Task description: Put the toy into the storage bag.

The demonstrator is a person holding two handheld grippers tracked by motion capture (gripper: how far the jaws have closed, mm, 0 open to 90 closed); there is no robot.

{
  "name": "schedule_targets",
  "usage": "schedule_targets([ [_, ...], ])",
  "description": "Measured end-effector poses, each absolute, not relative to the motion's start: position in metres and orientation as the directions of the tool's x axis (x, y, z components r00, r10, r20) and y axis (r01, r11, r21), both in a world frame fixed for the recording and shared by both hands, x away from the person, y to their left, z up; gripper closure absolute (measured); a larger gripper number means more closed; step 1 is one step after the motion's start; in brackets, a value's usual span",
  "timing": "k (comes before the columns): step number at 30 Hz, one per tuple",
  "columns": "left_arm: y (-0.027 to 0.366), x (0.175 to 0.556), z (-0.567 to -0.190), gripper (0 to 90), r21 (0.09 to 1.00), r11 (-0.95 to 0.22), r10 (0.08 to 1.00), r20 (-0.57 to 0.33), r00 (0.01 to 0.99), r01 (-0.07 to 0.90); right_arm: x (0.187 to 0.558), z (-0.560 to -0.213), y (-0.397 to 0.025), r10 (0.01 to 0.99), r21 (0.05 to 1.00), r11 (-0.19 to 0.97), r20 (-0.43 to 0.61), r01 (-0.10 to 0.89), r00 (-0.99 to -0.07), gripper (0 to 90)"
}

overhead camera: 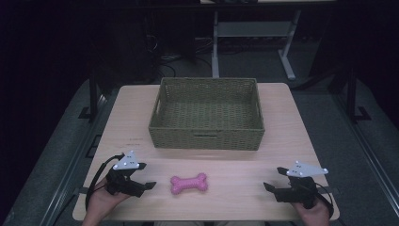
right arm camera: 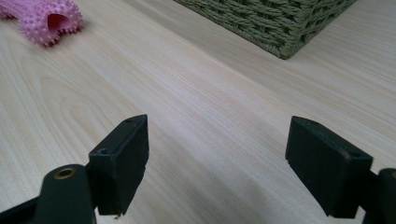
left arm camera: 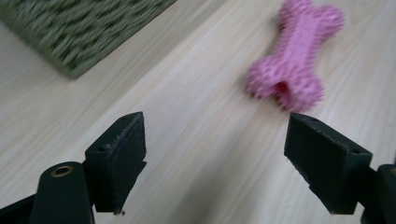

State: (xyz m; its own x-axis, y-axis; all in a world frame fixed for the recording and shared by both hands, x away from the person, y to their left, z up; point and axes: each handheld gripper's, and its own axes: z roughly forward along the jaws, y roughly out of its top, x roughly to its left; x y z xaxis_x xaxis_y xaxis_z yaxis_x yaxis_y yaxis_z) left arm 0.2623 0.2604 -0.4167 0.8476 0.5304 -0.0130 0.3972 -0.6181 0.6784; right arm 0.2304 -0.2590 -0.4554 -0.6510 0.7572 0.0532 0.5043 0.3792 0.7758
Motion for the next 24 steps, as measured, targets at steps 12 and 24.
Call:
schedule_targets([
  [12,0.23,0.268,-0.4,20.9,0.638,-0.696,0.441,0.017,0.897,0.33,0.23,-0.455,-0.26,0.758,0.78,0.374,0.056,0.502,-0.65,21.0],
  [24,0.207,0.27,-0.407,20.7,0.573,-0.761,0.376,0.009,0.926,0.304,0.229,-0.455,-0.258,0.757,0.781,0.374,0.054,0.5,-0.651,21.1],
])
